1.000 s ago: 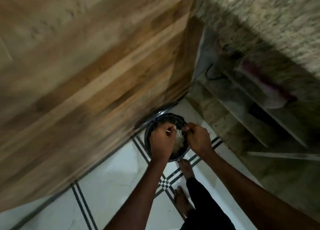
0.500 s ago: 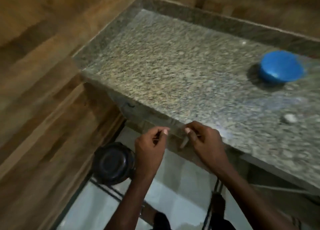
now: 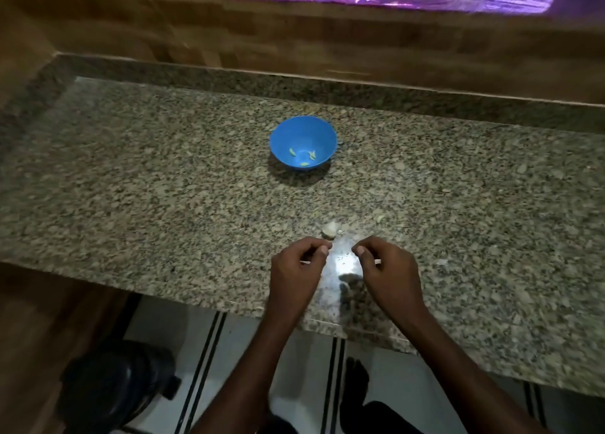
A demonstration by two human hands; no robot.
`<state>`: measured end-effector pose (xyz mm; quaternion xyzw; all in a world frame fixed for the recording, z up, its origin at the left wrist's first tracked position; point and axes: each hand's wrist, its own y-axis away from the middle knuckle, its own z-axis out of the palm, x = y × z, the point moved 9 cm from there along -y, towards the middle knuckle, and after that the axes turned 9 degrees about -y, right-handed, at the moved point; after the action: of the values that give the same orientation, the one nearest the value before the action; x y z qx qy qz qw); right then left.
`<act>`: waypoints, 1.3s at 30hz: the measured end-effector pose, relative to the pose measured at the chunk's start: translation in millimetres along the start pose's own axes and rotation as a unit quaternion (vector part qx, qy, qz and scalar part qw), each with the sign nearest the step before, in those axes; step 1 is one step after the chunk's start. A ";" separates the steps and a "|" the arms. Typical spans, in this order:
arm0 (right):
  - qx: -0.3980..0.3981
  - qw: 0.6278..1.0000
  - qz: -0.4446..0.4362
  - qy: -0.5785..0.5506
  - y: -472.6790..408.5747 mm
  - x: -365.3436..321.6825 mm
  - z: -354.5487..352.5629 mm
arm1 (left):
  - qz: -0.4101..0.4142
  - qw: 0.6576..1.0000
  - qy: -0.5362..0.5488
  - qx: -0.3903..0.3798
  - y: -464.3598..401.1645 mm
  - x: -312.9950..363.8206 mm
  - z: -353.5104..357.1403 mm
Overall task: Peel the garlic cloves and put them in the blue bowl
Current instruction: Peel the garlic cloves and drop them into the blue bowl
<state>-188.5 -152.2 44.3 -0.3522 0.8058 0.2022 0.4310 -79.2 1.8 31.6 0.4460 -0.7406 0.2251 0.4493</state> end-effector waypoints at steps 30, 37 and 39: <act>-0.110 0.956 -0.149 0.228 -264.2 -97.9 111.7 | 0.057 0.963 -0.263 0.020 -110.6 -51.8 23.6; -0.017 0.980 -0.166 0.113 -222.3 -78.0 72.6 | 0.067 0.974 -0.194 -0.091 -101.4 -51.0 58.9; -0.005 0.989 -0.122 0.081 -190.8 -47.5 53.2 | 0.079 0.971 -0.204 -0.098 -99.5 -44.9 67.2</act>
<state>0.5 -227.9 50.7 -0.4652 0.7878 0.1235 0.3842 -15.7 -76.8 -47.2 0.3761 -0.8681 0.0902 0.3111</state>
